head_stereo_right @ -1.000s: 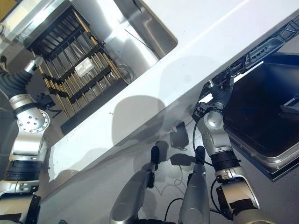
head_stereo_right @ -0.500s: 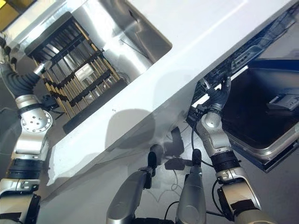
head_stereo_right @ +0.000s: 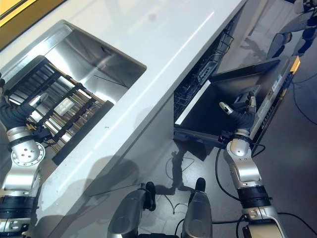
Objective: Pick up plates and place into dishwasher.
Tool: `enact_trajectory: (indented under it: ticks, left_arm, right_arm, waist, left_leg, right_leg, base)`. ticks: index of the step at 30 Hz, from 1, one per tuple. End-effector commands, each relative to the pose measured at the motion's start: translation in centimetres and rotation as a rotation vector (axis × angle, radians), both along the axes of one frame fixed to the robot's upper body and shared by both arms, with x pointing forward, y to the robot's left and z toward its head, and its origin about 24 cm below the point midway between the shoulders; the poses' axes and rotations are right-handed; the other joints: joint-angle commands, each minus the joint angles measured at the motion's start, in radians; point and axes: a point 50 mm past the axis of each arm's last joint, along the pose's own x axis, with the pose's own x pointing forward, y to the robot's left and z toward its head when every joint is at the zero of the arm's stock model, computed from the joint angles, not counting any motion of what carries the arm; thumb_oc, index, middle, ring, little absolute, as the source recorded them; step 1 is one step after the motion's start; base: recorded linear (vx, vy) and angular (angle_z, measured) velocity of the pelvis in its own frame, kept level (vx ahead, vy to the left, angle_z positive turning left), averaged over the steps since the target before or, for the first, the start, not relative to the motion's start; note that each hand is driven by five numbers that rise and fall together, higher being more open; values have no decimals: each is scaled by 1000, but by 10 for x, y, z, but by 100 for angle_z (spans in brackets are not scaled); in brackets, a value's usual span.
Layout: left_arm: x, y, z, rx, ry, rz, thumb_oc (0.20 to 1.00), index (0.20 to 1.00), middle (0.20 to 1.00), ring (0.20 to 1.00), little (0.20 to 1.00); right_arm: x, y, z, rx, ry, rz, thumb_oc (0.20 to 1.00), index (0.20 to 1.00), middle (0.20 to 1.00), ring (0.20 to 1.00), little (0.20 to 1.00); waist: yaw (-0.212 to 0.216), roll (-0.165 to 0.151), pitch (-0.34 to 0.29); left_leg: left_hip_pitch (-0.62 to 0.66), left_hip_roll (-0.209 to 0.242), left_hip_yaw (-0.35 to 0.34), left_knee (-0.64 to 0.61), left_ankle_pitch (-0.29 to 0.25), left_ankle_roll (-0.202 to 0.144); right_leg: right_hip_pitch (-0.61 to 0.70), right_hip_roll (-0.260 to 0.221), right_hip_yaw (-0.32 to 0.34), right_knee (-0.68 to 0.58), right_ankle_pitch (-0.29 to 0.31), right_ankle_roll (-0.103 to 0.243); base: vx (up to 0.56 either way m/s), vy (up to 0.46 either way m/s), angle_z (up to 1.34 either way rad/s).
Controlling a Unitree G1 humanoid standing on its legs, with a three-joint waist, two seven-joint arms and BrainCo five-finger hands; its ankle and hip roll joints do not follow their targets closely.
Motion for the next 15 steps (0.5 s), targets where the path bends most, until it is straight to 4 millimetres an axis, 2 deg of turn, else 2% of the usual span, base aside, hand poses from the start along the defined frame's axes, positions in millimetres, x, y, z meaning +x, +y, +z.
enact_trajectory:
  ticks: [1,4,9,13,15]
  left_arm:
    - [-4,-9,-12,14,17,-22,1000,1000,1000,1000,1000]
    - [2,-10,-9,15,31,-41,1000,1000,1000,1000,1000]
    - [0,-11,-17,14,67,-45,1000,1000,1000,1000,1000]
    - [-6,-10,-26,6,74,-39,1000,1000,1000,1000,1000]
    - [-7,-11,-30,-9,71,-40,1000,1000,1000,1000,1000]
  right_arm:
    - [-13,-14,28,-53,-169,-77,1000,1000,1000,1000,1000]
    - [-16,-16,30,-64,-185,-134,1000,1000,1000,1000,1000]
    - [-29,-28,17,-59,-143,-219,1000,1000,1000,1000,1000]
    - [-40,-39,4,-7,-116,-300,1000,1000,1000,1000,1000]
    - [-41,-44,0,18,-101,-331,1000,1000,1000,1000,1000]
  waist:
    - [-6,-28,-74]
    - [-27,-27,-76]
    - [-64,-22,-94]
    - [-101,-6,-92]
    - [-117,12,-86]
  left_leg:
    - [38,-44,-55,-156,98,-11]
    - [50,-33,-47,-156,99,-19]
    - [82,-24,-25,-163,99,-23]
    - [75,-17,-4,-147,98,-28]
    - [64,-15,4,-139,97,-30]
  right_leg:
    - [20,-62,12,114,18,-14]
    - [18,-65,12,100,24,-14]
    - [25,-64,37,78,14,-9]
    - [-4,-69,61,86,13,-6]
    - [-28,-69,77,96,12,-5]
  base:
    - [-67,-168,-18]
    - [-3,-69,-10]
    - [41,-15,-12]
    - [-26,28,-23]
    - [-86,121,-15]
